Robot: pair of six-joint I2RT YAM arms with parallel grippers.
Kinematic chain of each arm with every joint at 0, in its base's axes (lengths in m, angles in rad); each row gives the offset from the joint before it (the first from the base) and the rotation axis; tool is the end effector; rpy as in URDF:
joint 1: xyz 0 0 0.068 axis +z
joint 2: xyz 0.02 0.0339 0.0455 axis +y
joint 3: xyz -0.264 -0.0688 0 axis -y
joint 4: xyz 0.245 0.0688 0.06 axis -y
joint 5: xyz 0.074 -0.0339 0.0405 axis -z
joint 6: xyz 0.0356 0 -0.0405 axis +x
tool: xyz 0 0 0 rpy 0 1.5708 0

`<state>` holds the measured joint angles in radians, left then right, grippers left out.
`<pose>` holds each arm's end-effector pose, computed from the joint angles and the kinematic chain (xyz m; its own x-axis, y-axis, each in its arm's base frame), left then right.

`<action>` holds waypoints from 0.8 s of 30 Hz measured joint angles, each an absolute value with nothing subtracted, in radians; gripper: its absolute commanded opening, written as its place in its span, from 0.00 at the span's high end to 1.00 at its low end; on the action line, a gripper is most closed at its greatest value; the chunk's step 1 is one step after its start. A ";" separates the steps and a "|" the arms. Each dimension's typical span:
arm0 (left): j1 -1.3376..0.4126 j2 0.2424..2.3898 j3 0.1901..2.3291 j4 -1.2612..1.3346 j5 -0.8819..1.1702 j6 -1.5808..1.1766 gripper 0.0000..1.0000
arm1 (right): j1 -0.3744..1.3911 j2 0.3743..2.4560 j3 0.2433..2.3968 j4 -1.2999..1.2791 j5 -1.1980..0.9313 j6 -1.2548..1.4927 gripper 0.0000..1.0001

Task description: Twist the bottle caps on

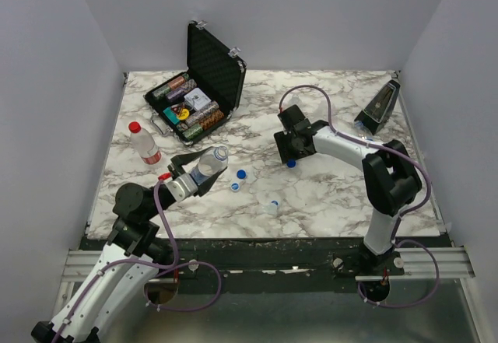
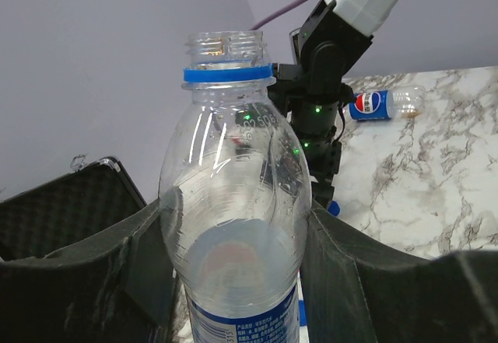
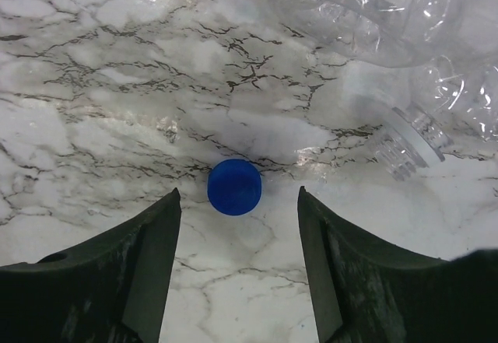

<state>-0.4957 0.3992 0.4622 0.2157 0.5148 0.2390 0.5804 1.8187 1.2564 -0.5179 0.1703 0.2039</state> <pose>0.0958 -0.0717 0.3203 0.4317 0.0008 -0.9020 0.7495 0.5561 0.3592 0.3173 0.2008 0.1934 -0.8182 -0.2979 -0.4917 -0.3145 0.9479 -0.0510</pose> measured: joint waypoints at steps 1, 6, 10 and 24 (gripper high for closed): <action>-0.498 0.395 0.462 0.216 0.515 0.244 0.68 | 0.580 1.835 1.263 -0.520 0.169 0.200 0.34; -0.508 0.390 0.456 0.216 0.518 0.263 0.69 | 0.579 1.888 1.277 -0.529 0.160 0.187 0.39; -0.511 0.391 0.448 0.217 0.530 0.274 0.69 | 0.579 1.908 1.281 -0.543 0.144 0.181 0.42; -0.513 0.402 0.442 0.223 0.556 0.291 0.71 | 0.579 1.914 1.297 -0.565 0.136 0.166 0.51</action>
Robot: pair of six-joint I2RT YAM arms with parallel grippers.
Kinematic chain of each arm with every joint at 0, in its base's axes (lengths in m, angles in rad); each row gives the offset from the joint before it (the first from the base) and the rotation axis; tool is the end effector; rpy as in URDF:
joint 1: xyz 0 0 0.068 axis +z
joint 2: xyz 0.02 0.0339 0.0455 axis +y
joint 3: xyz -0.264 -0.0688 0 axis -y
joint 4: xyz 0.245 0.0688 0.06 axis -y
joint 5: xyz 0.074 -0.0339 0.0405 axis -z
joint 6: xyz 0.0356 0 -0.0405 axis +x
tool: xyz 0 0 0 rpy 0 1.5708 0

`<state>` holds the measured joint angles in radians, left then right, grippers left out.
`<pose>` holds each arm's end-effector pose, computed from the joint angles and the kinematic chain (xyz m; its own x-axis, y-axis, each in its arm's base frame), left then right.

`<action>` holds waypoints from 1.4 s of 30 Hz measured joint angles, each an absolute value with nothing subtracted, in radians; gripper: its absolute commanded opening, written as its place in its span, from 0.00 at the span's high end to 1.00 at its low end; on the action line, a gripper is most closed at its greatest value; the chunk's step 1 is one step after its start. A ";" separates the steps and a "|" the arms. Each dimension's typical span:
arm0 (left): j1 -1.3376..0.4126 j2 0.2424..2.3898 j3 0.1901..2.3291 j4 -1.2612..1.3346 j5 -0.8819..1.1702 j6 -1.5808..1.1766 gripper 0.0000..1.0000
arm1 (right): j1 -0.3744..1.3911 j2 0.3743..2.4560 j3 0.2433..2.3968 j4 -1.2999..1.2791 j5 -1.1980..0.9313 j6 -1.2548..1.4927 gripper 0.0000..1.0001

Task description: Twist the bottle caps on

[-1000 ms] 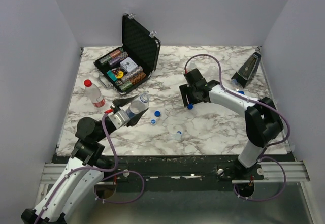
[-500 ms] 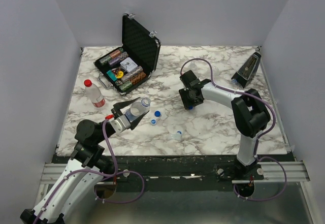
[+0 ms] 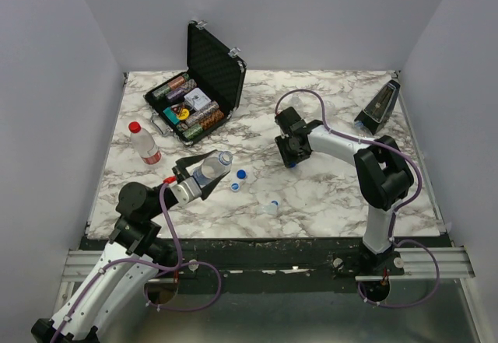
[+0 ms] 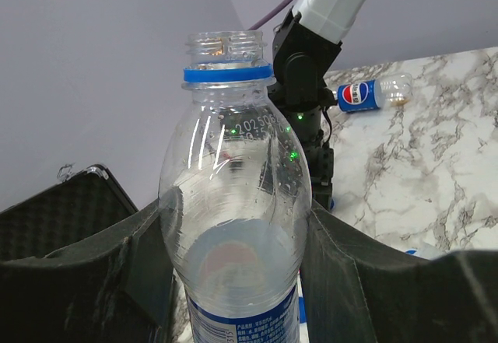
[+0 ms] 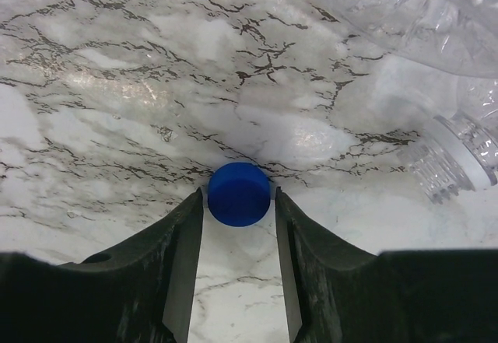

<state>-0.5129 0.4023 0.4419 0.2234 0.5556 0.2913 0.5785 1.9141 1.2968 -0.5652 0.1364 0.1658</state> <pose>0.0955 -0.0753 0.3136 0.4642 0.0186 -0.8856 0.7594 0.5063 0.4087 0.3248 0.2063 0.1681 -0.8466 -0.3576 -0.3942 -0.3638 0.9294 -0.0616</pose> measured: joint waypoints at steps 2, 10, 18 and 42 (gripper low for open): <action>-0.513 0.403 0.442 0.223 0.558 0.292 0.71 | 0.579 1.914 1.301 -0.570 0.136 0.164 0.52; -0.515 0.409 0.441 0.223 0.563 0.292 0.71 | 0.579 1.914 1.306 -0.572 0.136 0.163 0.54; -0.519 0.413 0.441 0.224 0.568 0.293 0.72 | 0.578 1.916 1.306 -0.574 0.132 0.155 0.67; -0.673 0.590 0.434 0.238 0.593 0.315 0.80 | 0.657 1.127 1.119 -0.580 -0.213 0.006 0.71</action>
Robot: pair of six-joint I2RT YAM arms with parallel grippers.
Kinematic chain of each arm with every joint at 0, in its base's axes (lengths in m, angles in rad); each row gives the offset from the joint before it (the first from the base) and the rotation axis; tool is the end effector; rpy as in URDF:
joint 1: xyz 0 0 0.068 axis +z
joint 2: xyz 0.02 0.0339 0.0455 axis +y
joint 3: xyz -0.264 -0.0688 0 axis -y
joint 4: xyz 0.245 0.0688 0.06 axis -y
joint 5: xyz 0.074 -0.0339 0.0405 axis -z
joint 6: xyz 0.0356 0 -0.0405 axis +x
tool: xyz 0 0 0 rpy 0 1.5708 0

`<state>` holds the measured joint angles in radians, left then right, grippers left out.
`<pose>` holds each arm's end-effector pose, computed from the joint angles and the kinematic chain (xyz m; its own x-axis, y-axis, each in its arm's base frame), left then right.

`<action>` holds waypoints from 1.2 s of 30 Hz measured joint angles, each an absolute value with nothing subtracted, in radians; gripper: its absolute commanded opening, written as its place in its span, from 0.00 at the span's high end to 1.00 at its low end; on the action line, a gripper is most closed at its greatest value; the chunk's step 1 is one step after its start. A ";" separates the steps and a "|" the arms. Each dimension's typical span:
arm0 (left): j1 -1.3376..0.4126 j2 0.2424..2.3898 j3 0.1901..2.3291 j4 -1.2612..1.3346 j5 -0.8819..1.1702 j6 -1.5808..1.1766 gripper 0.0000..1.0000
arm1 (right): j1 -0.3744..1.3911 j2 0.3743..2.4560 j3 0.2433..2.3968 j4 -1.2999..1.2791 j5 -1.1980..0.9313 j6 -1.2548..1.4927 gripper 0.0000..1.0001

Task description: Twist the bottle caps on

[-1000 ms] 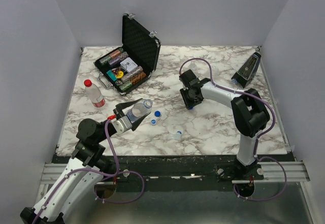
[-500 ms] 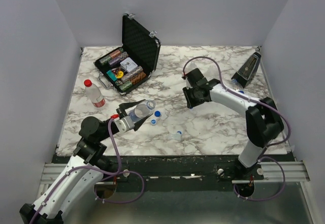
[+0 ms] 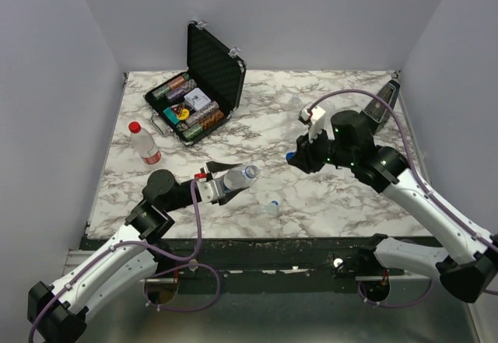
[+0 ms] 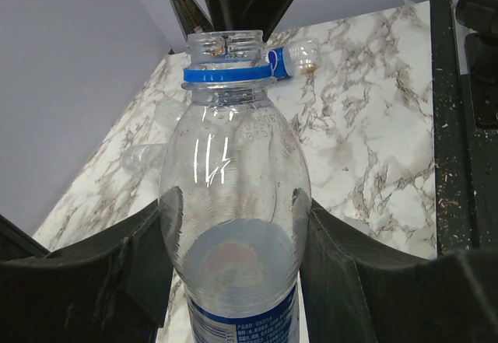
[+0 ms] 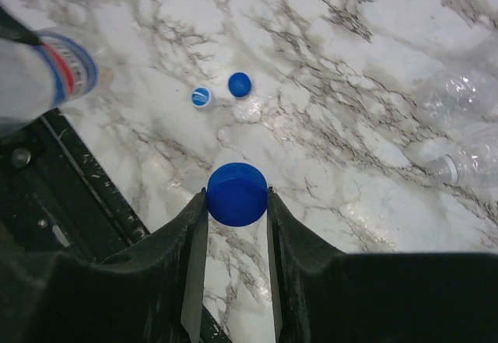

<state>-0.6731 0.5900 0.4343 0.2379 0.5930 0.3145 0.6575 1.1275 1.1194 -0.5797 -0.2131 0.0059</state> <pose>0.1089 -0.1123 0.2902 0.3557 0.0445 -0.9335 0.8859 0.3022 0.3519 0.1876 0.1543 0.3497 -0.4433 -0.3350 -0.8315 -0.7340 0.6680 0.1222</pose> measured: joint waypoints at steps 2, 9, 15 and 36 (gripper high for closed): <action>-0.682 0.608 0.434 0.237 0.593 0.317 0.80 | 0.671 1.059 1.111 -0.583 -0.260 -0.027 0.71; -0.706 0.654 0.434 0.236 0.593 0.319 0.80 | 0.719 0.930 1.113 -0.600 -0.393 -0.128 0.71; -0.723 0.685 0.434 0.220 0.593 0.325 0.80 | 0.796 0.931 1.128 -0.624 -0.450 -0.222 0.72; -0.749 0.700 0.438 0.171 0.608 0.371 0.80 | 0.922 1.055 1.212 -0.635 -0.459 -0.403 0.71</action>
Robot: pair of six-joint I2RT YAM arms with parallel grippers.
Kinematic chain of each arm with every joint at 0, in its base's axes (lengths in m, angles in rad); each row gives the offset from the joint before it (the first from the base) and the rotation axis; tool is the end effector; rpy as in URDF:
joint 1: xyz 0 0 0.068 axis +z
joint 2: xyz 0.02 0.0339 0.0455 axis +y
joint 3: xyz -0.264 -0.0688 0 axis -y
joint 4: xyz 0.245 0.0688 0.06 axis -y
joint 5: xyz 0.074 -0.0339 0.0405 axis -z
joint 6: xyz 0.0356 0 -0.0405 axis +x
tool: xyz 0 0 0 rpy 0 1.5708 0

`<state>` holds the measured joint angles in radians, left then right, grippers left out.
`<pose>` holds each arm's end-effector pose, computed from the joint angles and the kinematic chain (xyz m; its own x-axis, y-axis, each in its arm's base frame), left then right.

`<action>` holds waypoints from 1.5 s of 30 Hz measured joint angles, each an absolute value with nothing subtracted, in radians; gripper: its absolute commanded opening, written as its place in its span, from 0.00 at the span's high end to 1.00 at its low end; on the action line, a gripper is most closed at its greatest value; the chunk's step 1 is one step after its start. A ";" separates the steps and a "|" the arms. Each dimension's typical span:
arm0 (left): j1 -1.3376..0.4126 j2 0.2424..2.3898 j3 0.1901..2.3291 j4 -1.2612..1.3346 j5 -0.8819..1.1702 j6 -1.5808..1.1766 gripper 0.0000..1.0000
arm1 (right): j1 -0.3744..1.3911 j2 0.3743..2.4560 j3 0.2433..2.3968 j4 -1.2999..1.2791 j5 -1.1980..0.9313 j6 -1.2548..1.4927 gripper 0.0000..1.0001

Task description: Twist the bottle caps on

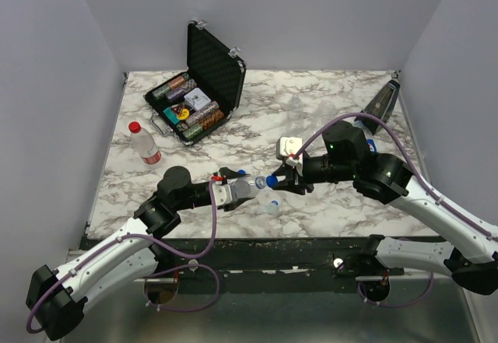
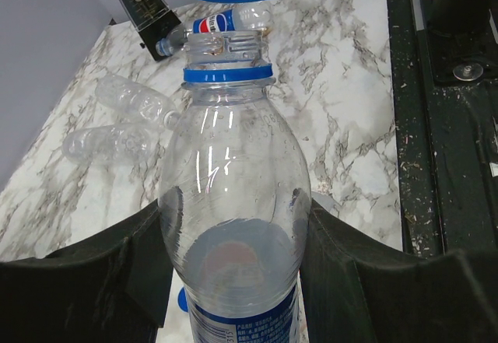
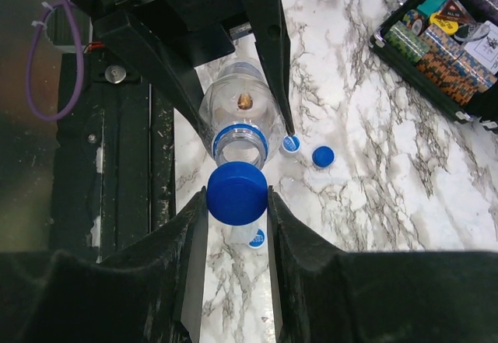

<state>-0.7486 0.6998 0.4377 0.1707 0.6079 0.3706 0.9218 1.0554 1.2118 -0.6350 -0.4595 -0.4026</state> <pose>0.1129 -0.1327 0.2686 0.2909 0.1355 -0.9471 0.9334 0.1772 0.3121 0.1183 0.1821 0.3919 0.1169 -0.4269 -0.8967 -0.9849 0.0661 -0.1599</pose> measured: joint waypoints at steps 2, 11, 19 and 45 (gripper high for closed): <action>-0.750 0.700 0.439 0.167 0.610 0.374 0.80 | 0.925 1.066 1.219 -0.639 -0.460 -0.410 0.71; -0.755 0.700 0.447 0.145 0.615 0.386 0.82 | 0.944 1.108 1.241 -0.639 -0.460 -0.439 0.71; -0.755 0.700 0.447 0.133 0.616 0.394 0.82 | 0.953 1.125 1.243 -0.649 -0.463 -0.451 0.71; -0.760 0.707 0.448 0.125 0.640 0.376 0.87 | 0.974 1.165 1.280 -0.699 -0.460 -0.490 0.72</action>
